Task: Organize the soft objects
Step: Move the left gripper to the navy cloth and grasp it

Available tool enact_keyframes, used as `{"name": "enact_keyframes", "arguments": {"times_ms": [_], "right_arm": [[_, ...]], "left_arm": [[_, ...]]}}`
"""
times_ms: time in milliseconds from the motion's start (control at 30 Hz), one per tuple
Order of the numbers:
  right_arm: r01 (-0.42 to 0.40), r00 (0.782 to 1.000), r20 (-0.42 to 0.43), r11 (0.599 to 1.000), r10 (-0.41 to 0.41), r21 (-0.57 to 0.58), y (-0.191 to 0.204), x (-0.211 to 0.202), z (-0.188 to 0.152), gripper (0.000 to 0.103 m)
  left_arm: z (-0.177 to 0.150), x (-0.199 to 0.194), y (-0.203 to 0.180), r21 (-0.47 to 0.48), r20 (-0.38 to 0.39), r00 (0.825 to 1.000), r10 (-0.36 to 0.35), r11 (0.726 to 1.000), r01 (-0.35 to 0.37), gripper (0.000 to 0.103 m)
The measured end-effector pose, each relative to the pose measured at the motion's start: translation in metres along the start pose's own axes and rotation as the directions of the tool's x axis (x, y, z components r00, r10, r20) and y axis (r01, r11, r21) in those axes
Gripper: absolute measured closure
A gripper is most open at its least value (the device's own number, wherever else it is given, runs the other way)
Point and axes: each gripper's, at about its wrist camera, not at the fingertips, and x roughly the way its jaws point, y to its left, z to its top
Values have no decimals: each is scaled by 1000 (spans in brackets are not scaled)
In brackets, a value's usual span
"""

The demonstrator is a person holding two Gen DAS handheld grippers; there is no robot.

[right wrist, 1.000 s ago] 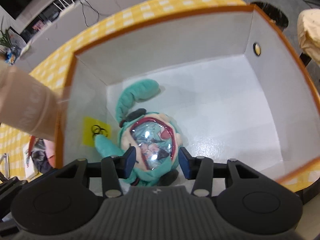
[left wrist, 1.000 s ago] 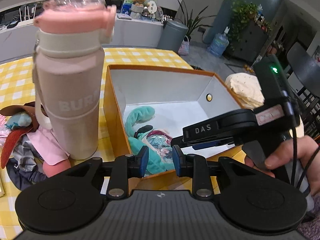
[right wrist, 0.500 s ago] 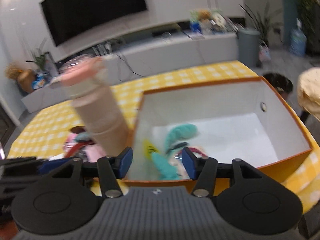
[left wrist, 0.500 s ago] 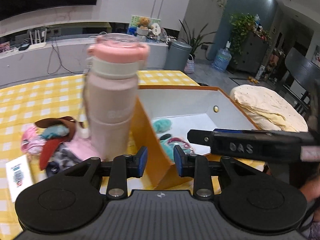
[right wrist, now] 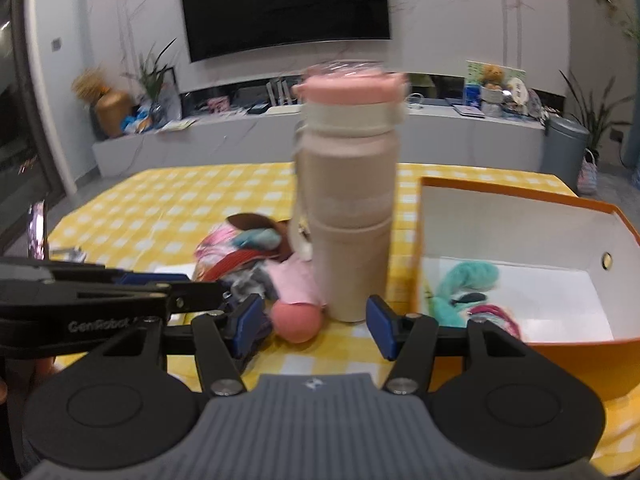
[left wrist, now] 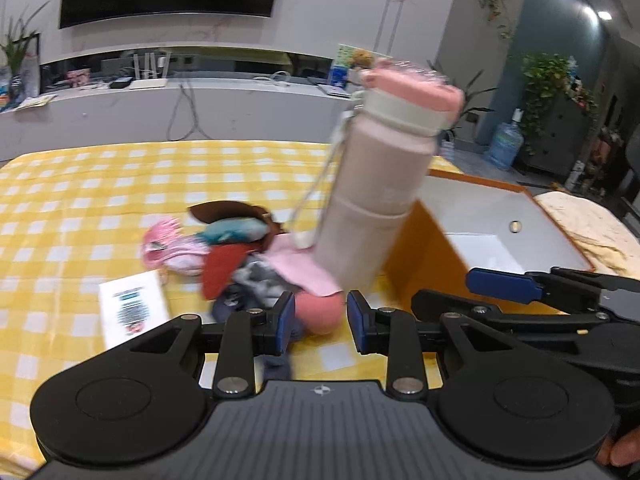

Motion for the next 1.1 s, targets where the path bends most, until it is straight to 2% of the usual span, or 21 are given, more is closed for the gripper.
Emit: {"name": "enact_keyframes", "arguments": {"times_ms": [100,300,500,567,633,733,933,1067,1100], "right_arm": [[-13,999,-31,999,12,-35,15,9,0,46],[-14,997,-83,997,8,-71,32,28,0,46],[-16,992,-129,994,2,-108,43,50,-3,46],[-6,990,-142,992,-13,-129,45,59,-5,50],[4,987,-155,989,-27,-148,46,67,-6,54],[23,984,-169,987,-50,-159,43,78,-9,54],[8,983,-180,987,-38,-162,42,93,-11,54],[-5,982,-185,985,-28,-175,44,100,-13,54],[-4,982,-185,984,-29,-176,44,102,-13,54]], "left_arm": [[-3,1,12,-13,-13,999,31,999,-32,68],[-13,6,47,-89,-88,996,-4,996,-4,68],[-14,14,66,-136,-103,995,6,991,-20,67],[-13,18,69,-133,-113,994,-1,991,-14,64],[-13,25,68,-138,-126,992,-2,990,-15,55],[-15,36,69,-156,-143,990,-8,988,-14,52],[-12,62,77,-231,-184,982,41,969,-84,52],[-9,76,75,-220,-206,975,84,967,-130,52],[-8,79,74,-215,-209,975,81,968,-127,60]]}}
